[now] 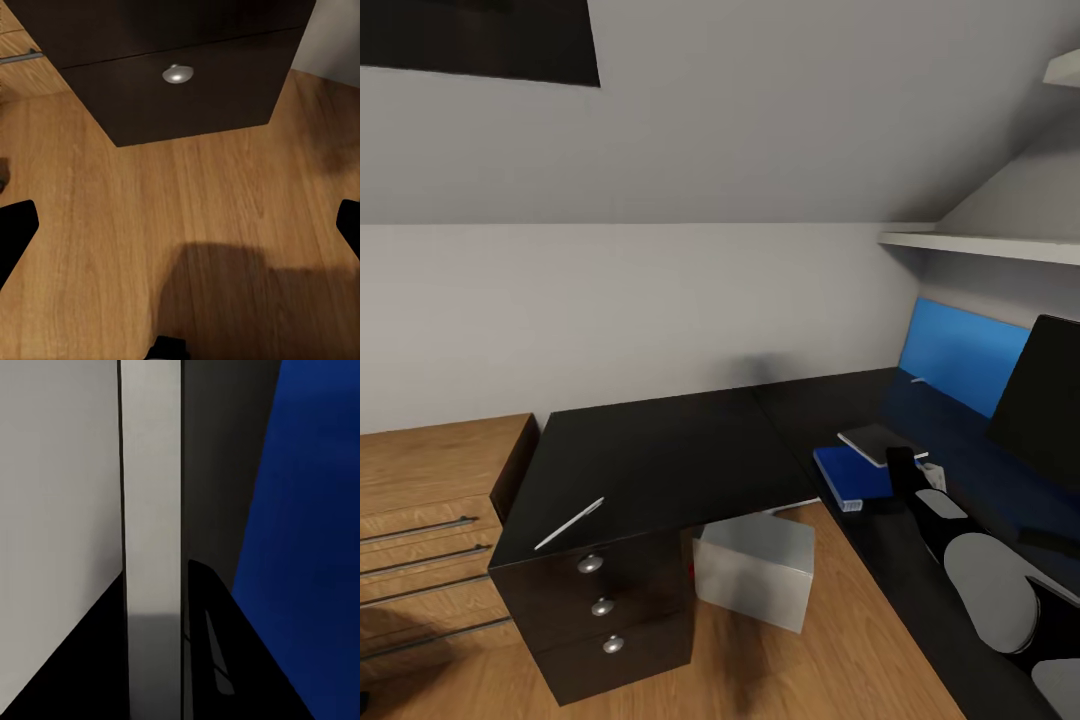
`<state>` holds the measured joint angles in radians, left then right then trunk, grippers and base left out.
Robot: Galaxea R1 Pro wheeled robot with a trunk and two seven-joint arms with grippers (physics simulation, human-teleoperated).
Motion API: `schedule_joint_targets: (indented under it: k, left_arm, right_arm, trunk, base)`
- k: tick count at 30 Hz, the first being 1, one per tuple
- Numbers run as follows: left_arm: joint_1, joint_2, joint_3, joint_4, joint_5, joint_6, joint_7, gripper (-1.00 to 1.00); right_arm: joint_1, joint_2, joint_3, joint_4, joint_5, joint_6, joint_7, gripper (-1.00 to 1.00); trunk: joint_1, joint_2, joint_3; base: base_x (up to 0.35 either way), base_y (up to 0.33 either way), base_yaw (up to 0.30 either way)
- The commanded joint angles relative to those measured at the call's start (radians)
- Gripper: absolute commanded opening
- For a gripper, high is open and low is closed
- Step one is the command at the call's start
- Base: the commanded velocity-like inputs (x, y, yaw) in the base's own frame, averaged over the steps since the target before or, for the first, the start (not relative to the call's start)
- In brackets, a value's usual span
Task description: In the bedroom, organize the workspace by keeping the computer under the desk, ensuring the monitor is on the desk, placing the keyboard on the desk next to the monitor, placing the mouse on the desk next to the keyboard, moving the folder from the swivel chair onto the desk next to the mouse, stacking the notebook on top of the folder with the pen on top of the notebook, and positioning the swivel chair next to the desk.
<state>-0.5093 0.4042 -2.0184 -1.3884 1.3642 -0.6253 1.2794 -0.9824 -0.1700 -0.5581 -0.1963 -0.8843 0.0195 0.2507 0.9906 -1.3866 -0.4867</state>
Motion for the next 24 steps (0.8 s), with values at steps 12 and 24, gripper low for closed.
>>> schedule_joint_targets:
  k: [12,24]
  left_arm:
    - [-0.002,-0.003,-0.002,-0.004,0.002,-0.003,0.001,1.00]
    - [-0.002,-0.002,-0.002,-0.003,0.004,-0.004,0.001,1.00]
  right_arm:
    - [-0.001,-0.001,-0.002,0.001,-0.012,0.003,0.007,-1.00]
    - [-0.001,-0.001,-0.002,0.001,-0.010,0.001,0.005,-1.00]
  trunk:
    - [0.000,-0.001,-0.001]
    - [0.000,-0.001,-0.001]
  base:
    - [0.001,0.000,0.000]
    - [0.000,0.000,0.000]
